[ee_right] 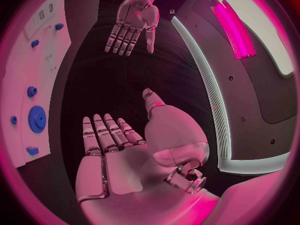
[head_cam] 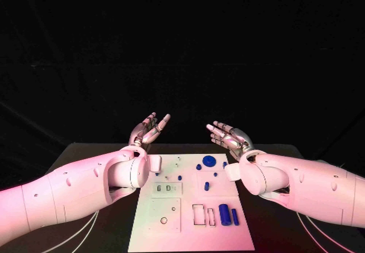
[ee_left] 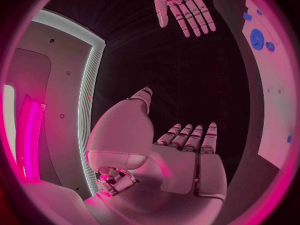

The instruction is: Assemble the parts on the task board

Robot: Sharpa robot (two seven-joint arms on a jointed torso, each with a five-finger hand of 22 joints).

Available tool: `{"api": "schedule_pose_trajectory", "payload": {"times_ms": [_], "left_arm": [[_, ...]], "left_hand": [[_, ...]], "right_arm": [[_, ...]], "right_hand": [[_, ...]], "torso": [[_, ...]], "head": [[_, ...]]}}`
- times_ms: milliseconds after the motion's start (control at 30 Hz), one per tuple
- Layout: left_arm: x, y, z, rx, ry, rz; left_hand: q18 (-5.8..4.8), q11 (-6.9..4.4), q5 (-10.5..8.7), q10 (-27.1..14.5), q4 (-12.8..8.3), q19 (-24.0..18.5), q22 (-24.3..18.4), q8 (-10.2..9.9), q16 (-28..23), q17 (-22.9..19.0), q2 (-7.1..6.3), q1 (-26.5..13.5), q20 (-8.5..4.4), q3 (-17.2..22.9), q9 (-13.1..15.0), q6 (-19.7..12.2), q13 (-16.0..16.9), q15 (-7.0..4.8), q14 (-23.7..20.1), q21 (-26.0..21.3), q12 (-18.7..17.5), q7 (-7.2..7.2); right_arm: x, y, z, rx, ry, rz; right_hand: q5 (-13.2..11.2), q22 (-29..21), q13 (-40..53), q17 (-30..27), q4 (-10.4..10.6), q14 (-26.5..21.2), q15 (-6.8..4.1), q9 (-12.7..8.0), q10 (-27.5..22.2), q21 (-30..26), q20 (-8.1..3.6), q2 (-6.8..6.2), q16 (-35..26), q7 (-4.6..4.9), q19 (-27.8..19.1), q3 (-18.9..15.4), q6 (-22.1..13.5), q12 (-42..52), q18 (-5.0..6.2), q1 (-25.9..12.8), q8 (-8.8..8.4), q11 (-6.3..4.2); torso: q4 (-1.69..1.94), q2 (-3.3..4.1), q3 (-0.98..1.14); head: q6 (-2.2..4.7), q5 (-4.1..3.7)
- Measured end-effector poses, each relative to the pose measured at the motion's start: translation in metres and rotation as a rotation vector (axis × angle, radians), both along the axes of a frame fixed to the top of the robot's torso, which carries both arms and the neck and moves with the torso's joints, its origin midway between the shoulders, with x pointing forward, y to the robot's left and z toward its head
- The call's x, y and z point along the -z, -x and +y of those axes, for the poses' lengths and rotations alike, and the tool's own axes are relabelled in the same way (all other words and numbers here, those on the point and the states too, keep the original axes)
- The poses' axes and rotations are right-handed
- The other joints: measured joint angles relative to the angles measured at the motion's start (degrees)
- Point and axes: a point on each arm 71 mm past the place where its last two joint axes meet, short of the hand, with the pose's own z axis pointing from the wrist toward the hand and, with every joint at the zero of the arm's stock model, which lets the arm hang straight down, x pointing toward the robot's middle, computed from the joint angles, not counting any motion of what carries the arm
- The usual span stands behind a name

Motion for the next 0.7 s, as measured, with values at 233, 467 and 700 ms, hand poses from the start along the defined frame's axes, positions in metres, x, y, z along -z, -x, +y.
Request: {"api": "schedule_pose_trajectory", "payload": {"times_ms": [233, 467, 700], "left_arm": [[0.001, 0.000, 0.000, 0.022, 0.016, 0.016], [-0.005, 0.010, 0.027, 0.001, 0.014, 0.005], [-0.016, 0.017, 0.031, 0.006, 0.031, -0.019]], "left_hand": [[3.11, 4.18, 0.41, 10.56, 0.29, 4.87, 1.22, 2.70, 2.81, 1.48, 0.53, 5.52, 0.70, -0.15, 1.45, 10.43, 1.37, 1.93, 10.03, 2.47, 2.93, 0.69], [4.11, 3.95, 0.41, 34.36, -1.19, 27.57, 5.30, 7.65, 8.73, 3.53, 1.01, 9.32, 0.65, -0.08, 3.63, 30.34, 3.17, 0.81, 34.04, 11.69, 8.36, 2.17], [7.13, 1.38, 0.41, 47.16, -2.00, 38.56, 5.71, 10.30, 10.18, 3.60, 1.63, 11.16, 0.09, 0.41, 3.96, 44.48, 2.84, -2.11, 47.68, 15.39, 9.27, 5.14]], "right_arm": [[0.000, -0.003, 0.007, -0.118, 0.013, 0.031], [-0.041, -0.018, -0.007, -0.140, 0.216, -0.228], [-0.051, -0.015, -0.004, -0.200, 0.353, -0.342]], "right_hand": [[0.71, 2.09, 1.10, 1.15, -3.34, 18.65, -1.49, 1.53, 18.53, 4.43, 0.27, -0.05, 3.36, 1.19, 9.43, 1.74, 15.90, 3.40, 1.74, 5.81, 3.37, -1.00], [0.71, 3.84, 1.13, 1.32, -6.76, 30.81, -3.35, 1.79, 30.11, 9.20, 0.17, -0.97, 3.75, 3.17, 20.44, 4.73, 28.65, 3.88, 3.52, 9.06, 4.25, -2.66], [0.71, 4.57, 1.19, 1.46, -9.32, 38.48, -5.12, 1.71, 36.52, 12.37, -0.80, -2.03, 3.97, 4.70, 27.86, 8.62, 34.92, 2.96, 4.39, 10.08, 4.25, -4.15]], "torso": [[0.00, 0.01, 0.01], [-0.41, 0.96, -0.23], [-0.44, 2.18, -0.19]], "head": [[-0.01, 0.00], [-0.32, -0.07], [-0.13, -0.24]]}}
